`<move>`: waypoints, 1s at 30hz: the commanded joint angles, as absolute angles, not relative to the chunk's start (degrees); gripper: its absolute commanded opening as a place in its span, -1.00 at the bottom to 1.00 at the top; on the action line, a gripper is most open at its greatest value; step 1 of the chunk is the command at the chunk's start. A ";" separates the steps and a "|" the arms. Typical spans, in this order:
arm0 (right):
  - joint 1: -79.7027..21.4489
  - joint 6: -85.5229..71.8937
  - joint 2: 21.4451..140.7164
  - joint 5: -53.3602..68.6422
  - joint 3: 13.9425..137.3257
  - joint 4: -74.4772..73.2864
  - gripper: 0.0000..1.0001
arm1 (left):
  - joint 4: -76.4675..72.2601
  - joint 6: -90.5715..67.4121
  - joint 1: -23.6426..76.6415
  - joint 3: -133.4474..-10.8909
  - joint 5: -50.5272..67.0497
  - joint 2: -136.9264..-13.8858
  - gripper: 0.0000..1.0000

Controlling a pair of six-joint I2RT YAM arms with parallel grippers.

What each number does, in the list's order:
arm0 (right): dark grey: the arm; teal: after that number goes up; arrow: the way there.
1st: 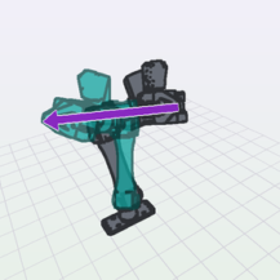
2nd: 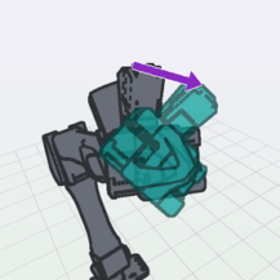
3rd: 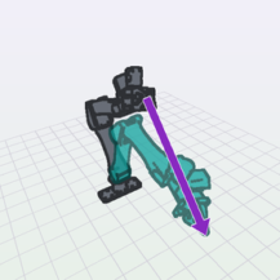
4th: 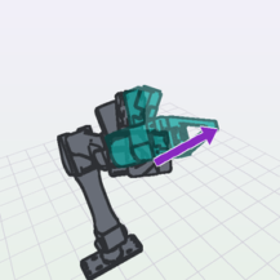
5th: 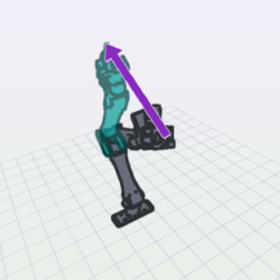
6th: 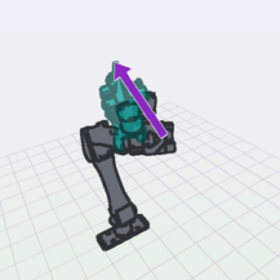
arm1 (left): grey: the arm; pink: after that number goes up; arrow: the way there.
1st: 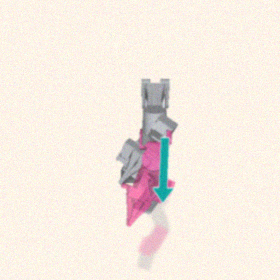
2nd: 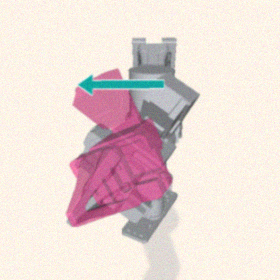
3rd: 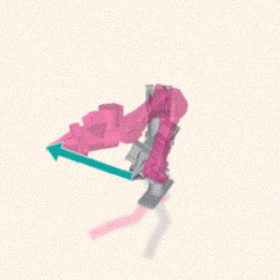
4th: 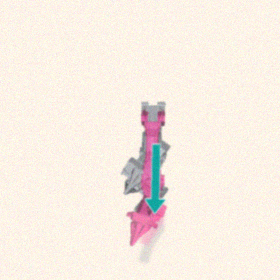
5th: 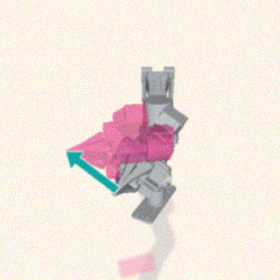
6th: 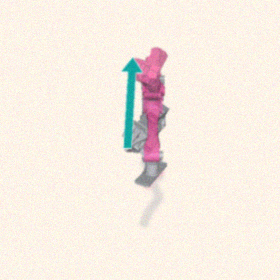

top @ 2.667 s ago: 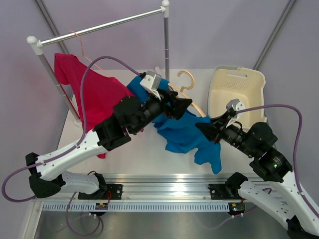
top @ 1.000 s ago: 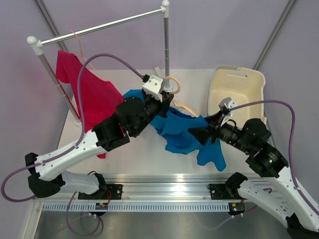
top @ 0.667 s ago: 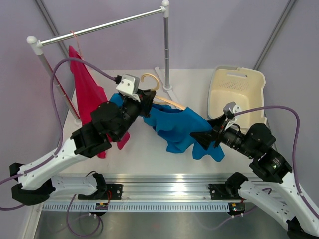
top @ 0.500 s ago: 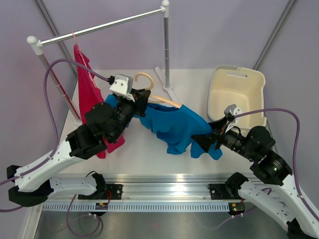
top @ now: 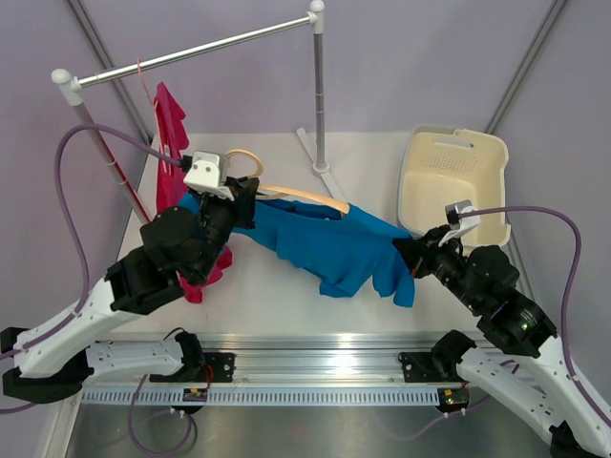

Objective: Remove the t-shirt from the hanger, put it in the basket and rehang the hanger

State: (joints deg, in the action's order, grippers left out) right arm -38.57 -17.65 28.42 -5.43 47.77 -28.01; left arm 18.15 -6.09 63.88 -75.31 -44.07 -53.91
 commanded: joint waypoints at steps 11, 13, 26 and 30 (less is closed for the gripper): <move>-38.50 -21.28 30.76 -15.21 49.49 -26.83 -1.00 | 20.30 -13.00 63.98 -82.44 -45.62 -44.04 -1.00; -38.50 -21.09 30.15 -13.37 48.61 -24.80 -1.00 | 20.22 -15.28 63.90 -82.35 -43.78 -43.86 -1.00; -38.50 -18.02 45.25 -5.45 56.49 -22.14 -1.00 | 11.08 -28.20 63.90 -81.83 -16.45 -48.43 -1.00; -38.50 -18.02 51.92 -7.38 59.50 -22.15 -1.00 | 6.69 -31.81 63.90 -79.98 -10.39 -47.73 -1.00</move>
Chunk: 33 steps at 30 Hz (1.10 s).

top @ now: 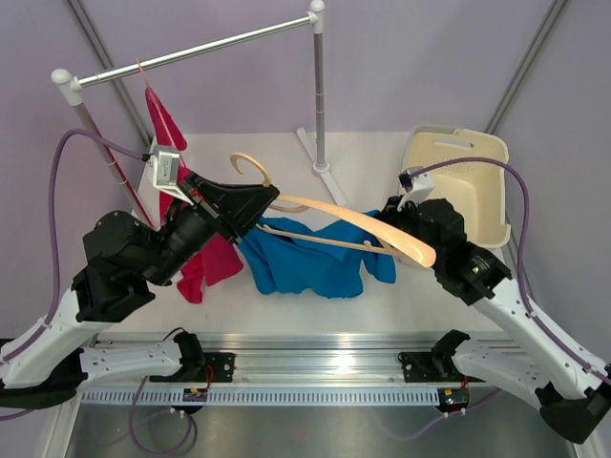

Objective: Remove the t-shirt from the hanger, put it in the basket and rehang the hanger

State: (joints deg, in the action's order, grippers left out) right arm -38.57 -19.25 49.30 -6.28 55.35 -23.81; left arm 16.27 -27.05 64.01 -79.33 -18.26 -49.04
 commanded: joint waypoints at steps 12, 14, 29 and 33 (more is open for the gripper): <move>-38.50 -12.40 66.88 -10.46 78.63 -33.29 0.08 | 13.52 -27.36 63.90 -83.23 -6.85 -48.16 -1.00; -38.50 -11.17 67.24 -9.32 82.25 -36.11 0.38 | 15.28 -25.67 63.90 -82.27 -7.21 -47.38 -1.00; -38.50 -3.70 59.86 17.66 99.49 -57.29 0.73 | 25.22 -13.80 63.90 -74.79 -12.65 -51.23 -1.00; -38.50 -0.44 57.49 26.33 97.30 -57.39 0.74 | 26.45 -13.27 63.90 -76.90 -14.15 -55.88 -1.00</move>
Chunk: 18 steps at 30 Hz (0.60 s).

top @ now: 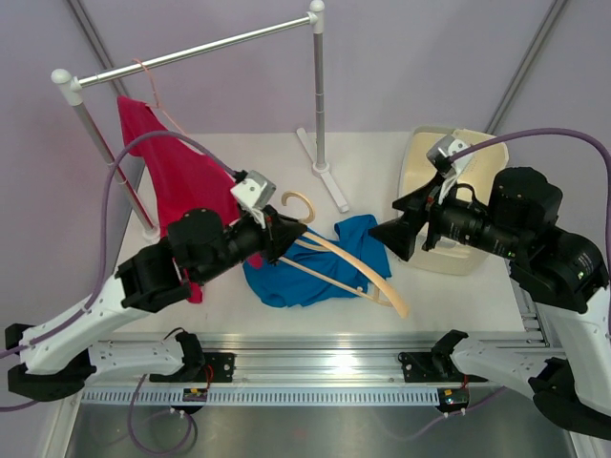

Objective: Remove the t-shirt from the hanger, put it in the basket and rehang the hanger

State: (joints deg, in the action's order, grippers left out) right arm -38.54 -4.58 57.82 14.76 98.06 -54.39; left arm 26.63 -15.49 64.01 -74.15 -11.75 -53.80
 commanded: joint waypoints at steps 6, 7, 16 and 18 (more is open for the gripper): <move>-38.50 2.99 55.81 32.62 94.49 -58.09 0.74 | 27.42 -13.27 63.90 -79.01 -16.00 -59.67 -1.00; -38.50 3.08 55.64 31.39 93.61 -57.75 0.74 | 27.42 -13.18 63.90 -79.27 -16.08 -60.37 -1.00; -43.68 3.52 57.38 20.40 84.20 -54.67 0.71 | 27.33 -13.97 63.81 -81.30 -17.23 -63.46 -1.00; -44.99 3.51 58.79 18.47 82.89 -54.06 0.69 | 27.33 -14.06 63.90 -81.47 -17.05 -63.63 -1.00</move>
State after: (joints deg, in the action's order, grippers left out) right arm -43.11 2.42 57.87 22.96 83.92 -56.21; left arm 30.22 -14.37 64.01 -78.43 -15.99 -63.37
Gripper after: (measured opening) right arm 0.853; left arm 0.143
